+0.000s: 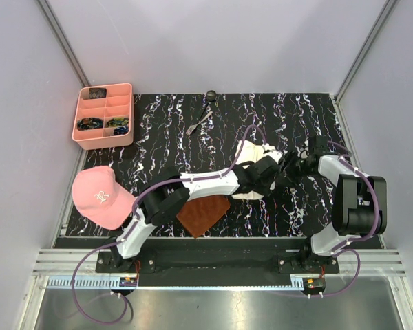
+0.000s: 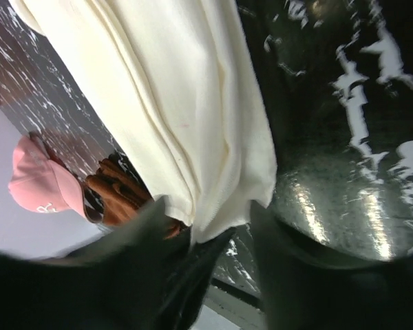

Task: Fold the napkin into a case and place the utensils inside
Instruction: Pick up the 2/3-rectangle-folded napkin at the center of the board, then fold the 2/3-rectangle-folded napkin at the center of the board.

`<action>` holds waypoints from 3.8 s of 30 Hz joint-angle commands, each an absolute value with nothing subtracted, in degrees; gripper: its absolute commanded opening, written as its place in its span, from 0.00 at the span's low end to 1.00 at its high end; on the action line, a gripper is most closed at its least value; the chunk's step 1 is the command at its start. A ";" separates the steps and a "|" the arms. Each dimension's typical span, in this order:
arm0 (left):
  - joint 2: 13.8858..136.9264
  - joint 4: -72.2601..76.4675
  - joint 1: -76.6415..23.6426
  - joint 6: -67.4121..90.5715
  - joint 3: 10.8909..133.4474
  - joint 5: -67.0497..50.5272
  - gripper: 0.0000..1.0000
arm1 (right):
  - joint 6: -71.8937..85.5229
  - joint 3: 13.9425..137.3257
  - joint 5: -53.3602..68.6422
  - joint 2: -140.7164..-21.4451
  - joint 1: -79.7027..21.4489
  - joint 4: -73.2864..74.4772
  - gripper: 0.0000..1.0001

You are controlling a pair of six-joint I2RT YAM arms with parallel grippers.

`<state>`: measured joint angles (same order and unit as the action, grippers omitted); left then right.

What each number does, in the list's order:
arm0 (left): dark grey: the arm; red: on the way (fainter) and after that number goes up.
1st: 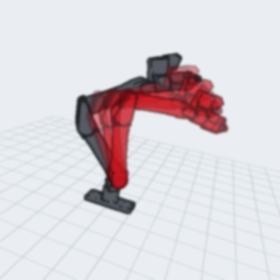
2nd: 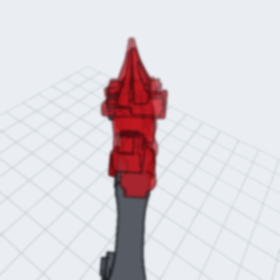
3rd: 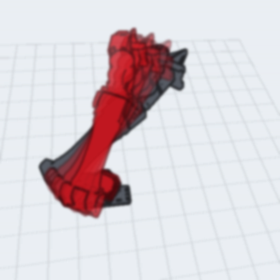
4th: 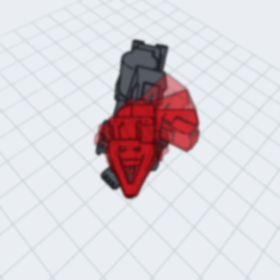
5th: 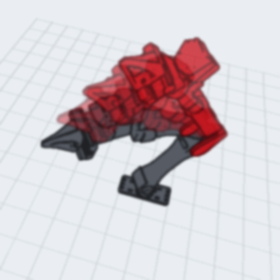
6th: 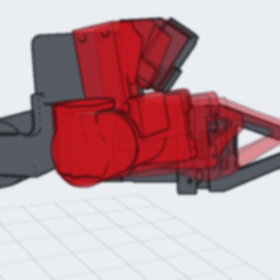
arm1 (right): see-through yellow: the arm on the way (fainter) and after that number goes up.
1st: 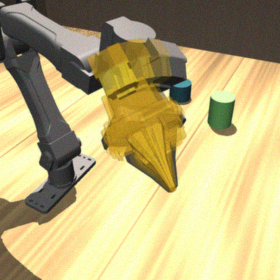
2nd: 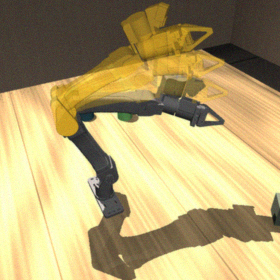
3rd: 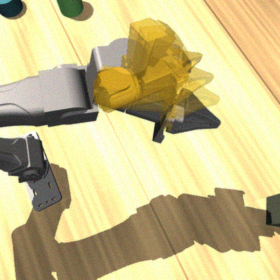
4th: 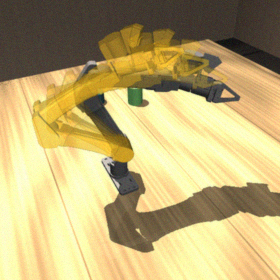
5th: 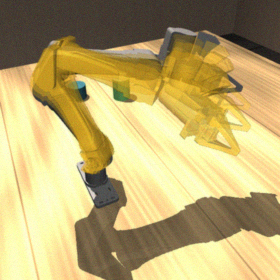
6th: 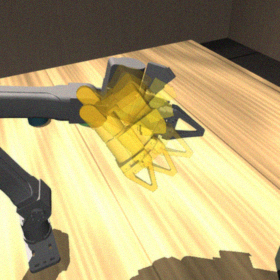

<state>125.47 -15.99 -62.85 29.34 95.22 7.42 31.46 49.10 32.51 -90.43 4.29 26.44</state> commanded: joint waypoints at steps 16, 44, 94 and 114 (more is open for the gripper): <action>118.39 -14.77 -61.17 31.38 91.85 3.08 0.08 | 28.56 59.41 36.74 -104.32 7.65 20.31 0.89; 116.10 -11.95 -60.03 32.52 89.47 -3.68 0.13 | 30.32 60.65 39.55 -109.43 7.73 8.53 0.28; 126.30 -5.71 -45.35 40.78 89.65 -11.16 0.12 | 39.71 69.69 17.40 -104.85 -11.24 24.08 0.03; 120.59 4.39 -44.03 36.21 79.81 -12.74 0.14 | 66.08 58.81 12.22 -101.17 -13.36 11.35 0.03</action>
<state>124.36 -0.51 -44.42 39.33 82.50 -11.05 59.07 61.25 14.02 -105.38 -12.56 15.53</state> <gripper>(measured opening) 0.137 0.076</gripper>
